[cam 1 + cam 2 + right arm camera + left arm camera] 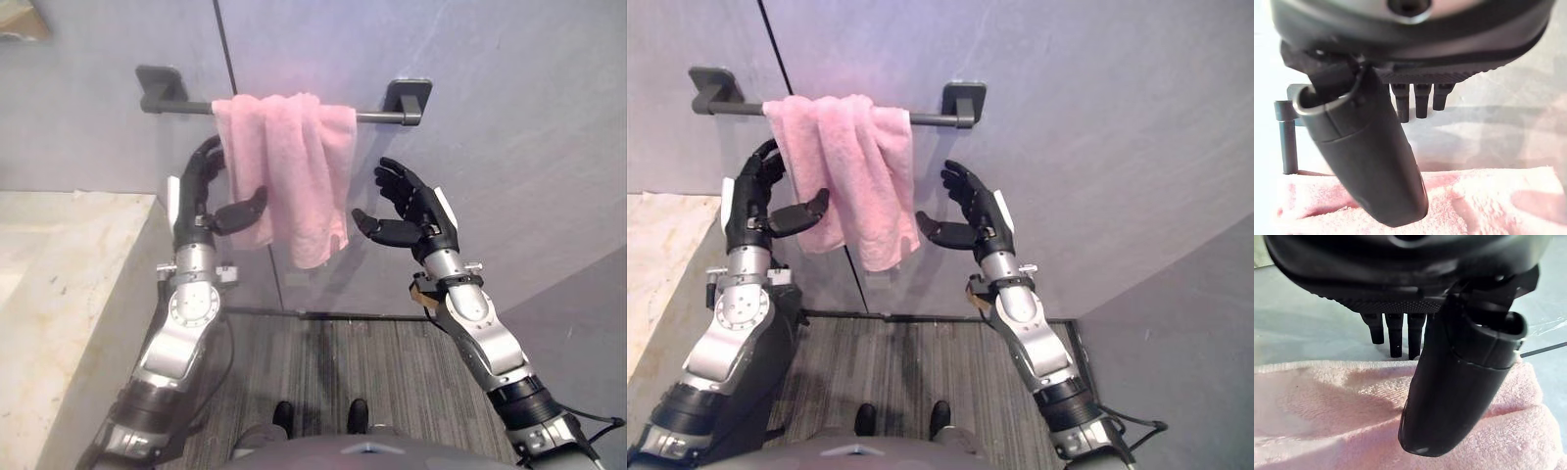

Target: Organize the bathroom.

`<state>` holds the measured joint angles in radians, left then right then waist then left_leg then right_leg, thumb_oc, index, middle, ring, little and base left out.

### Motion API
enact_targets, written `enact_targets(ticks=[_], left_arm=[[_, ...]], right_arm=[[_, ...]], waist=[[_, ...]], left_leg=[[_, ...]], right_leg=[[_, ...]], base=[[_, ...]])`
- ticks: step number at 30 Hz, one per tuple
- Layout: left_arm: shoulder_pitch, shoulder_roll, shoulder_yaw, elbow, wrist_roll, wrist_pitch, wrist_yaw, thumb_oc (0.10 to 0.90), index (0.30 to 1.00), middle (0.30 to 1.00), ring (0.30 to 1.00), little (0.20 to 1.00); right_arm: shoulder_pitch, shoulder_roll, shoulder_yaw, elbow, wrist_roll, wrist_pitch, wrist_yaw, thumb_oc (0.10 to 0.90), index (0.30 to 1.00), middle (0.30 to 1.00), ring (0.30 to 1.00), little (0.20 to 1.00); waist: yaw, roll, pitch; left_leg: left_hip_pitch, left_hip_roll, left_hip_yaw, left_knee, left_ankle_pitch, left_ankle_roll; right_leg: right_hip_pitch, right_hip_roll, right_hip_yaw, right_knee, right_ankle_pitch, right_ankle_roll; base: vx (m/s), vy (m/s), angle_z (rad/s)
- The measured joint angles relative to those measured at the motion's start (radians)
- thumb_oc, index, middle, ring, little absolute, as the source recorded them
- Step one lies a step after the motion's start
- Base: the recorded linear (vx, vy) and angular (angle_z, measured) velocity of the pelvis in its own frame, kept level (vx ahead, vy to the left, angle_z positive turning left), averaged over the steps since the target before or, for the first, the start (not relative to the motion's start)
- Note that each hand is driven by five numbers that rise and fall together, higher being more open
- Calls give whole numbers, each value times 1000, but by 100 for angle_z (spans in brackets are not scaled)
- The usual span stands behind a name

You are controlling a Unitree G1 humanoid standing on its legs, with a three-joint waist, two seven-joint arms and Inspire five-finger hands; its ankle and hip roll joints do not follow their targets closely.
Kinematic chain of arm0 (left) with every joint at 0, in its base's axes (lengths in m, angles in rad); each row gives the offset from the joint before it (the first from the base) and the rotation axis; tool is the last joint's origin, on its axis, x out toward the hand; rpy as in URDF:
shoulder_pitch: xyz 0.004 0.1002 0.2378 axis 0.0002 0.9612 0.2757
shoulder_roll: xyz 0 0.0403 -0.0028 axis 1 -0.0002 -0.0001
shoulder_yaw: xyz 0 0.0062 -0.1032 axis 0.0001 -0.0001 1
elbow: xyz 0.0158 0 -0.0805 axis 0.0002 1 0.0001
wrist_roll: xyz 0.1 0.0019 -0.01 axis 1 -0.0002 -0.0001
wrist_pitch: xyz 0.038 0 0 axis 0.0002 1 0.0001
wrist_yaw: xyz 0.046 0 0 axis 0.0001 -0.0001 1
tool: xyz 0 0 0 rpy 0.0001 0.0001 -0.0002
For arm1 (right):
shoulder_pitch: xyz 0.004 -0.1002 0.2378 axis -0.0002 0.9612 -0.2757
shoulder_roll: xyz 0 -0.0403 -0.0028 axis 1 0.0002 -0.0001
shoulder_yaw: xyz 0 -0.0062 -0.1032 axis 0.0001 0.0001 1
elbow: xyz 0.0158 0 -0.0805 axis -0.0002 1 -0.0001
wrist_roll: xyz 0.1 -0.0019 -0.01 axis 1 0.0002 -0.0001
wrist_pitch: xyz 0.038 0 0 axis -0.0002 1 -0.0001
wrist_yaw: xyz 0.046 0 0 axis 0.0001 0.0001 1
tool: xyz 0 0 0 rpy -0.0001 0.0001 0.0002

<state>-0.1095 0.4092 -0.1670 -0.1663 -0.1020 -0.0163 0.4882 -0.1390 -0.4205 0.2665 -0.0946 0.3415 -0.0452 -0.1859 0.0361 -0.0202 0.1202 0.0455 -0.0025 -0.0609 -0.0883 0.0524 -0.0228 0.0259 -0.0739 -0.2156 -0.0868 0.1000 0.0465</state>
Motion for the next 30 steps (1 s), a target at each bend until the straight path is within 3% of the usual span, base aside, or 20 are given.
enact_targets(ticks=[6, 9, 15, 30], left_arm=[[-22, 0, 2, 0, -5, 10, -13, 800, 900, 900, 900, 900], [-43, -1, 4, -1, -23, 46, -46, 800, 900, 900, 900, 900], [-48, -3, 4, -1, -210, 77, -104, 800, 900, 900, 900, 900], [-52, -5, -9, -1, -248, 169, -135, 800, 900, 900, 900, 900]], right_arm=[[-38, -8, 7, 17, 0, 22, 0, 800, 900, 900, 900, 900], [-47, -8, 11, 20, 0, 31, 0, 800, 900, 900, 900, 900], [-106, -8, 25, 46, 0, 61, 7, 800, 900, 900, 900, 900], [-145, -14, 61, 52, -3, 61, 13, 800, 900, 900, 900, 900]], waist=[[4, 1, 1], [17, 4, 4], [25, 13, 10], [29, 13, 10]], left_leg=[[2, 2, -1, -1, 1, -1], [10, 5, -3, -1, 2, -3], [14, 11, -6, -1, -3, -5], [17, 10, -14, -1, 3, 1]], right_leg=[[3, 2, -1, 0, -1, 1], [12, 5, -1, -1, -2, -1], [18, 10, -4, -1, -2, -2], [24, 9, -12, 1, -2, -4]], base=[[12, 4, 0], [0, 0, 0], [28, 25, 1], [37, 41, 2]])
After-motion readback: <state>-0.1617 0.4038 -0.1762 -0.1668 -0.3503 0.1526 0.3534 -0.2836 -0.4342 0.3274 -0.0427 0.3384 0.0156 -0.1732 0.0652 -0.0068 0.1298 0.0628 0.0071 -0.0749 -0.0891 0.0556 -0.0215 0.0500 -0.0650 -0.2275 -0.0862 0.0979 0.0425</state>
